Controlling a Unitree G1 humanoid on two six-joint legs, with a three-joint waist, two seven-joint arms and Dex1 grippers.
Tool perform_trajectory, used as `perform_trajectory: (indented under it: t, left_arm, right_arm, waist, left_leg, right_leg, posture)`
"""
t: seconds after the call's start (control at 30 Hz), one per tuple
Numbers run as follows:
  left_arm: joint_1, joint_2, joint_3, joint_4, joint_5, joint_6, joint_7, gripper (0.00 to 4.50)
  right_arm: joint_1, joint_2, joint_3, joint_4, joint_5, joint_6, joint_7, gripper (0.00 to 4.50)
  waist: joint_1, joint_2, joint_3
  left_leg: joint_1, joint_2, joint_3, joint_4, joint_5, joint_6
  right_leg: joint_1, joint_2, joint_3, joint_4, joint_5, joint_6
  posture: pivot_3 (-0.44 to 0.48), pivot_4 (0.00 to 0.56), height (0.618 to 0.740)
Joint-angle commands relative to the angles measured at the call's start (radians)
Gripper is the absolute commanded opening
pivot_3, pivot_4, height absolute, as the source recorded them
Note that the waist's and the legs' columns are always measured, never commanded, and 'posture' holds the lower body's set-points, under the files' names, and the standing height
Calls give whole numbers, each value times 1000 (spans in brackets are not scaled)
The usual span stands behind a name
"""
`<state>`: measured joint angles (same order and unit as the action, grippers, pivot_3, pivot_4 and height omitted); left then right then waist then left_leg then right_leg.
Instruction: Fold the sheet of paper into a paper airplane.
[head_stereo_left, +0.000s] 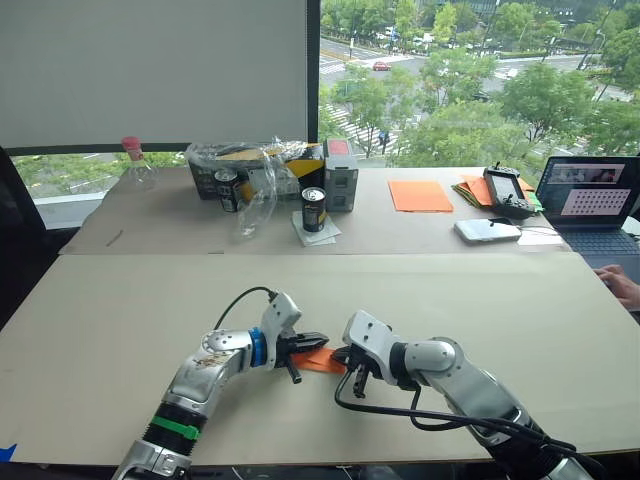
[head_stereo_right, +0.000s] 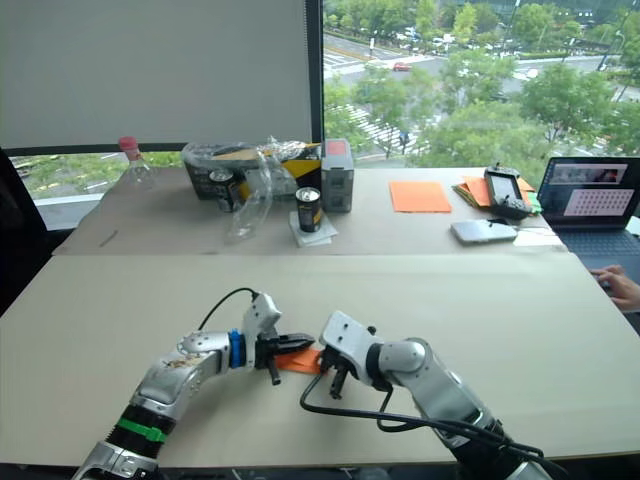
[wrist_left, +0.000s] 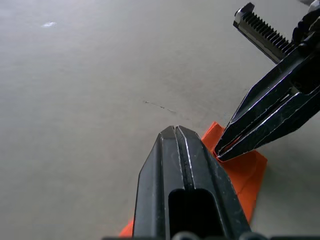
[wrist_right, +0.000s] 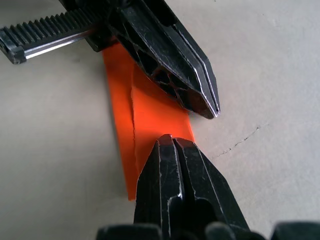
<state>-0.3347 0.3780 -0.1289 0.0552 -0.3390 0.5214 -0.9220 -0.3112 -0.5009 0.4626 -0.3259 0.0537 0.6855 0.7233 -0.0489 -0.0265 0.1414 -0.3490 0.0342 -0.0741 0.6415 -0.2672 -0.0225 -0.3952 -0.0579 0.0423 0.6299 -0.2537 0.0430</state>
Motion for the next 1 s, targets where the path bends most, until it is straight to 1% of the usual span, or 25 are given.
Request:
perform_trajectory:
  t: [0.03,0.1,0.17,0.27,0.43,0.57,0.67,0.77,0.83,0.9,0.97,1.0]
  left_arm:
    - [-3,68,95,-49,-51,0,-22,0]
    - [11,105,97,-44,-36,-11,-31,0]
    - [25,118,90,-38,-25,-22,-30,0]
    - [40,117,72,-39,-12,-30,-27,0]
    - [50,89,23,-46,4,-48,-19,0]
    - [54,99,-19,-22,52,-72,-17,0]
    - [66,134,-61,20,116,-64,-3,0]
    - [85,167,-97,62,146,-13,3,0]
    - [105,193,-130,59,106,73,-55,0]
    - [120,192,-124,54,47,171,-77,0]
    - [128,197,-123,62,51,164,-68,0]
    - [125,190,-105,72,46,146,-60,0]
  right_arm:
    - [27,-12,43,90,-26,60,2,24]
    - [20,-8,47,101,-28,54,5,24]
    - [14,-4,51,110,-30,49,7,24]
    - [10,-2,53,117,-33,45,11,24]
    - [10,-2,51,119,-37,45,11,24]
    - [15,-5,48,114,-38,48,9,24]
    - [18,-9,46,111,-40,47,7,24]
    - [19,-10,45,110,-40,47,5,24]
    - [16,-9,45,112,-40,47,3,24]
    - [12,-8,48,113,-39,49,1,24]
    - [7,-7,49,113,-39,51,-1,24]
    - [4,-5,49,114,-39,51,-2,24]
  waist:
    - [1,-1,1]
    - [1,-1,1]
    - [1,0,1]
    - [1,-2,2]
    - [2,-3,2]
    - [2,-3,2]
    - [2,-3,2]
    - [2,-1,1]
    - [0,1,-1]
    - [-1,2,-2]
    - [-1,4,-3]
    - [0,5,-3]
  left_leg:
    - [-1,0,-1,0,0,-1]
    - [-2,0,-1,0,1,-1]
    - [-2,0,-1,0,1,-1]
    - [-2,0,-1,0,1,-1]
    - [-3,0,-1,0,1,-1]
    - [-3,0,-1,0,1,-1]
    - [-3,0,-1,0,1,-1]
    - [-1,0,-1,0,1,-1]
    - [1,0,-1,0,1,-1]
    - [3,0,-1,0,0,0]
    - [7,0,-1,-1,-1,1]
    - [11,0,-1,-2,-1,2]
  right_leg:
    - [-1,0,0,0,0,0]
    - [-2,0,0,1,0,0]
    - [-2,0,0,1,0,0]
    - [-2,0,0,0,0,-1]
    - [-4,1,0,1,1,-2]
    - [-4,1,0,1,1,-2]
    - [-4,1,0,1,1,-2]
    - [-2,1,0,1,1,-2]
    - [0,0,0,0,1,-2]
    - [2,1,0,0,0,-3]
    - [7,0,0,0,-2,-2]
    - [7,0,0,0,-3,-3]
  posture:
    - [0,150,715]
    - [0,150,715]
    - [0,150,715]
    - [0,150,715]
    - [0,150,715]
    - [0,150,715]
    - [0,150,715]
    - [0,150,715]
    - [0,150,715]
    - [0,150,715]
    - [0,150,715]
    - [0,150,715]
